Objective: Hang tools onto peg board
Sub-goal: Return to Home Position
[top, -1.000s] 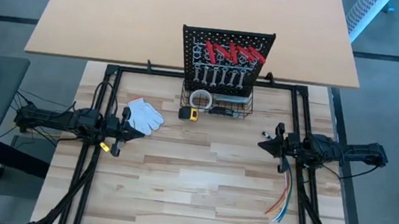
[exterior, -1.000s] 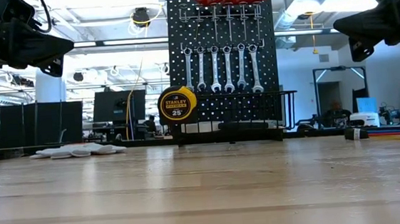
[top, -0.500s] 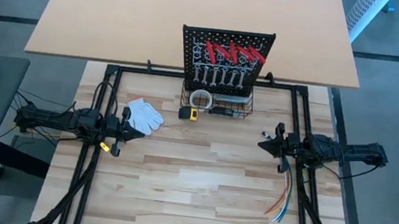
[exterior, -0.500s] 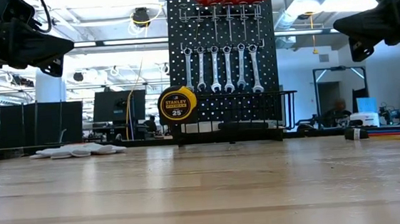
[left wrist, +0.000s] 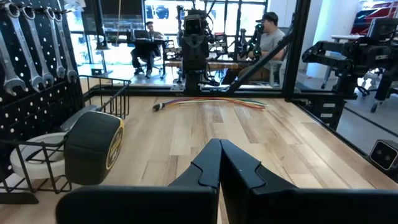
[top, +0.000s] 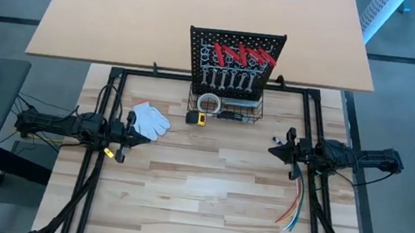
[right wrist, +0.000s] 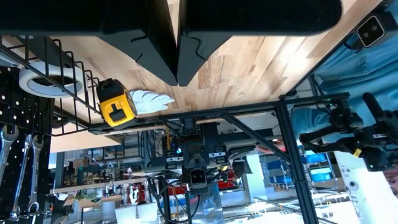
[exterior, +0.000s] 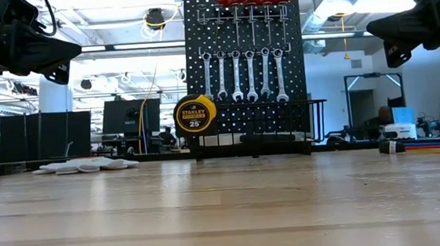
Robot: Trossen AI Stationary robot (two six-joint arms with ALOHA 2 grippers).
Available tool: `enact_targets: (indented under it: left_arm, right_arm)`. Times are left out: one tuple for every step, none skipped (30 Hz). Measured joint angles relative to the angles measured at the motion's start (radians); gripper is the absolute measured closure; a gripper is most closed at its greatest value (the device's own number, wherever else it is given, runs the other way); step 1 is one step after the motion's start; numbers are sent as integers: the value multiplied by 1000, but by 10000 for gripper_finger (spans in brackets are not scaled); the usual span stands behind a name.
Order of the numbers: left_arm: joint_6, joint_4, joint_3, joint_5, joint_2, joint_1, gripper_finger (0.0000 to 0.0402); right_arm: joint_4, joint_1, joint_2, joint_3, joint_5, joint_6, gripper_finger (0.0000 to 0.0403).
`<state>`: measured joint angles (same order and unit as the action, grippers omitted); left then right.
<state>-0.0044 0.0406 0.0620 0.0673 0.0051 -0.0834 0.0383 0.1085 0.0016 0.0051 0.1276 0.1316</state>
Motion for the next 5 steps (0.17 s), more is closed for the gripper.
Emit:
enact_targets:
  left_arm:
    - [0, 0, 0, 0, 0, 0, 401]
    - [0, 0, 0, 0, 0, 0, 401]
    - [0, 0, 0, 0, 0, 0, 401]
    - [0, 0, 0, 0, 0, 0, 401]
    - [0, 0, 0, 0, 0, 0, 401]
  right_arm:
    - [0, 0, 0, 0, 0, 0, 384]
    - [0, 0, 0, 0, 0, 0, 384]
    - [0, 0, 0, 0, 0, 0, 384]
    - [0, 0, 0, 0, 0, 0, 384]
    - [0, 0, 0, 0, 0, 0, 384]
